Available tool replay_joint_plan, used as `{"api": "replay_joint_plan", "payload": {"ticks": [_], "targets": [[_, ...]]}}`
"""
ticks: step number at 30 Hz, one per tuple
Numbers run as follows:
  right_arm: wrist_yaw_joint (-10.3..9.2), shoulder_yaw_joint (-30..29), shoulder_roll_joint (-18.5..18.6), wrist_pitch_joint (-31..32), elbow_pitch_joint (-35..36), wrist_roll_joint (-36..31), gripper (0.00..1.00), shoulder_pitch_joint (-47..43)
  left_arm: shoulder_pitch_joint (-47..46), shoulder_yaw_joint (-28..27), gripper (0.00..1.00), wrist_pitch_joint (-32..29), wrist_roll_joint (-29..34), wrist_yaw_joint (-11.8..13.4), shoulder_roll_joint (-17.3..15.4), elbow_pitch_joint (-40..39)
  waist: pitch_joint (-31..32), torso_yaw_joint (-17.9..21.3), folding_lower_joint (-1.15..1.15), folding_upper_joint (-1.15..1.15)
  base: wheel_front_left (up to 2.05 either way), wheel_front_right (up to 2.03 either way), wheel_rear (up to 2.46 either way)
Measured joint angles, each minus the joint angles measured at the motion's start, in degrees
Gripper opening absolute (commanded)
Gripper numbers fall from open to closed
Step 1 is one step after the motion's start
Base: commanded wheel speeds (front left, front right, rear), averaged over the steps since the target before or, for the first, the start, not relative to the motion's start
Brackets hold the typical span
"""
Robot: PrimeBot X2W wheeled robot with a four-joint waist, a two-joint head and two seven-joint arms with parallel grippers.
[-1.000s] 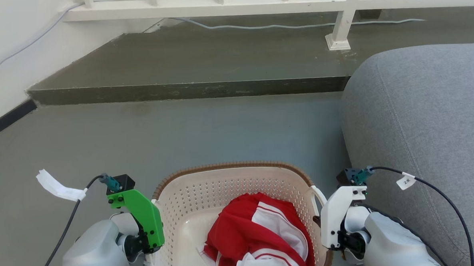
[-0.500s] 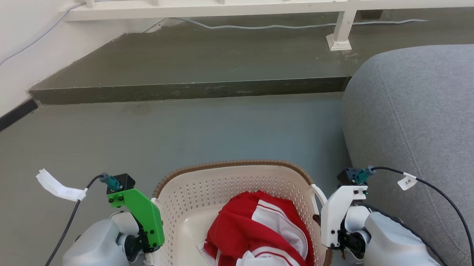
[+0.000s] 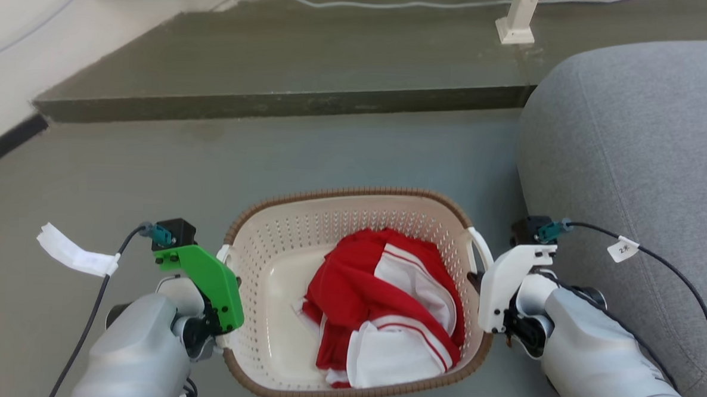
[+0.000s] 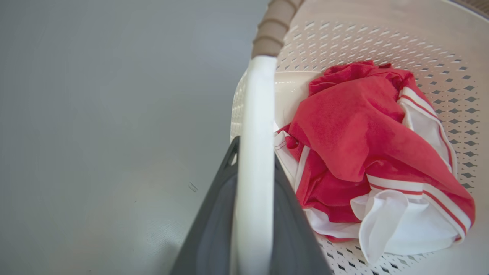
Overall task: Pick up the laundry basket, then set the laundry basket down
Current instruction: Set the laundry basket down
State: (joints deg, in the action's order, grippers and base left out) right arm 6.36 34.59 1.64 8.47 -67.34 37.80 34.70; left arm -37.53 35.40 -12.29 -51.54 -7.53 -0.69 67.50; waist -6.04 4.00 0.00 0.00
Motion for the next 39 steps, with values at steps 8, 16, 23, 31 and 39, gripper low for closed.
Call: {"api": "replay_joint_plan", "payload": {"ticks": [8,16,23,31,39], "targets": [[-0.48,0.0,0.5,-3.3,0.3,-0.5,0.00,2.7,-3.4,0.9,0.00,2.6,2.1,0.1,0.0,-0.7,-5.2,-0.1,0.00,0.00,0.00,0.00,0.00],[-1.42,0.0,0.9,-6.7,0.6,-1.6,0.00,4.9,-5.6,1.8,0.00,6.1,3.4,0.5,0.1,-1.3,-11.4,-0.3,0.00,0.00,0.00,0.00,0.00],[-1.93,0.0,1.4,-9.3,0.7,-2.1,0.00,6.7,-7.3,2.0,0.00,9.5,4.0,1.0,0.5,-1.4,-17.1,-0.5,0.00,0.00,0.00,0.00,0.00],[-2.44,-0.2,1.8,-11.0,0.5,-2.6,0.00,9.3,-10.4,2.8,0.00,12.7,6.4,1.3,0.8,-1.4,-23.6,-1.0,0.01,0.00,0.00,0.00,0.00],[-2.86,-0.6,2.0,-12.2,0.5,-2.6,0.00,12.0,-13.2,3.1,0.00,14.4,6.9,1.6,0.8,-1.4,-29.4,-1.3,0.01,0.00,0.00,0.00,0.00]]}}
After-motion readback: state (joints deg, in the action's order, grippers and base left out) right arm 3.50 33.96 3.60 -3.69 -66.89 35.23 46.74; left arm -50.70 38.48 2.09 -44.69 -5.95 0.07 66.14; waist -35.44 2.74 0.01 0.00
